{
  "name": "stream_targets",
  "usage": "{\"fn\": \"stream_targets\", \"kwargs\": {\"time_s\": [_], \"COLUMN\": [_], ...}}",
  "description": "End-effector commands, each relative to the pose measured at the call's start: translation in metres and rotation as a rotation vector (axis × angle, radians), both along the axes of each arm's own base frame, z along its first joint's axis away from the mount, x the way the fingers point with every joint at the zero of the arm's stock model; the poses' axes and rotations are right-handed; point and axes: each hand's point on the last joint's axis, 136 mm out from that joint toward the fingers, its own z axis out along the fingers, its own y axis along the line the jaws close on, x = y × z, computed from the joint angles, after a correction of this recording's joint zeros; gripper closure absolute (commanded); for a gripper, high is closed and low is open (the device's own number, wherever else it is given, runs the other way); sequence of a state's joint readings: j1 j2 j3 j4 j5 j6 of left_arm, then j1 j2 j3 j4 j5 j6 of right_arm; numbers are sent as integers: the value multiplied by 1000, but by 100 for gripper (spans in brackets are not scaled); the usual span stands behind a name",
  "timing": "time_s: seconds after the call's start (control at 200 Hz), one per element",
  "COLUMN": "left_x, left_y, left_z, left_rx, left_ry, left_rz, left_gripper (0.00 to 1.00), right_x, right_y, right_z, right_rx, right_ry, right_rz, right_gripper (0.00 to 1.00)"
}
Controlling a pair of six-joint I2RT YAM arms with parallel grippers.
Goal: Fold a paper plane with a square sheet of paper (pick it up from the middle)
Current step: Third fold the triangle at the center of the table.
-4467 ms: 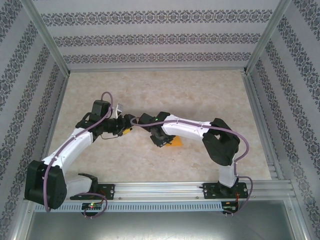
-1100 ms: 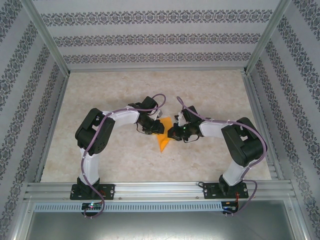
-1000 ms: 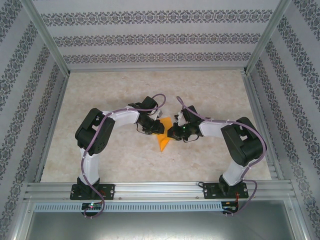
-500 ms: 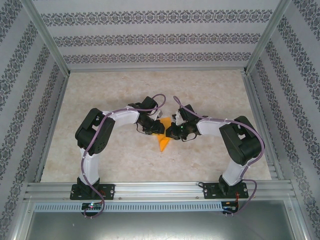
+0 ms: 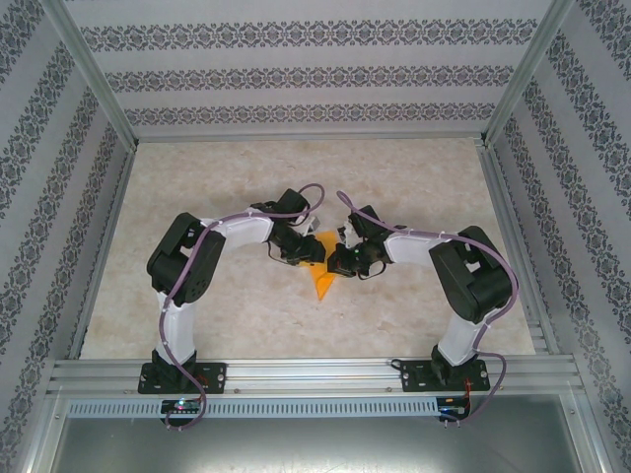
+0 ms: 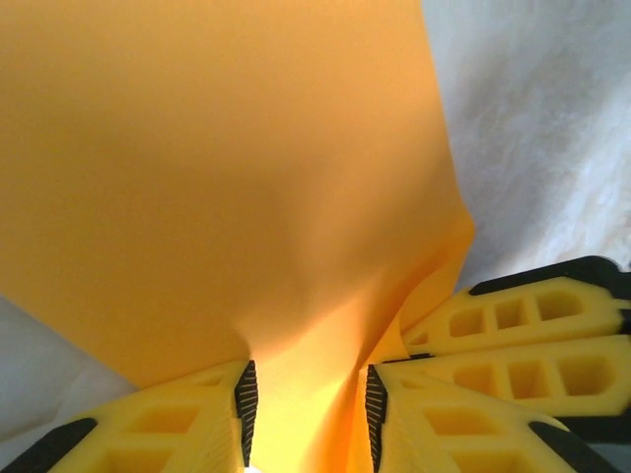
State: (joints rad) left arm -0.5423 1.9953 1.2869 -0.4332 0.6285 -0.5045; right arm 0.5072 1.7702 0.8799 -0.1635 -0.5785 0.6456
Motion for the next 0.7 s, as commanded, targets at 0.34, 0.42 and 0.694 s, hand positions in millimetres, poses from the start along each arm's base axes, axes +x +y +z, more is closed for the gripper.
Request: {"fn": "stream_targets", "kwargs": {"time_s": [0.34, 0.42, 0.694], "left_x": [9, 4, -20], "left_y": [12, 15, 19], "left_z": [40, 40, 40], "left_rx": [-59, -60, -109], "left_ry": [-73, -74, -76], "left_rz": [30, 29, 26], "left_gripper": [57, 56, 53], "right_x": [-1, 0, 1], "right_y": [6, 7, 13], "right_z": [-3, -1, 5], "right_rx": [-22, -12, 44], "right_ry": [-5, -7, -2], "right_rz": [30, 25, 2], "right_gripper": [85, 80, 67]}}
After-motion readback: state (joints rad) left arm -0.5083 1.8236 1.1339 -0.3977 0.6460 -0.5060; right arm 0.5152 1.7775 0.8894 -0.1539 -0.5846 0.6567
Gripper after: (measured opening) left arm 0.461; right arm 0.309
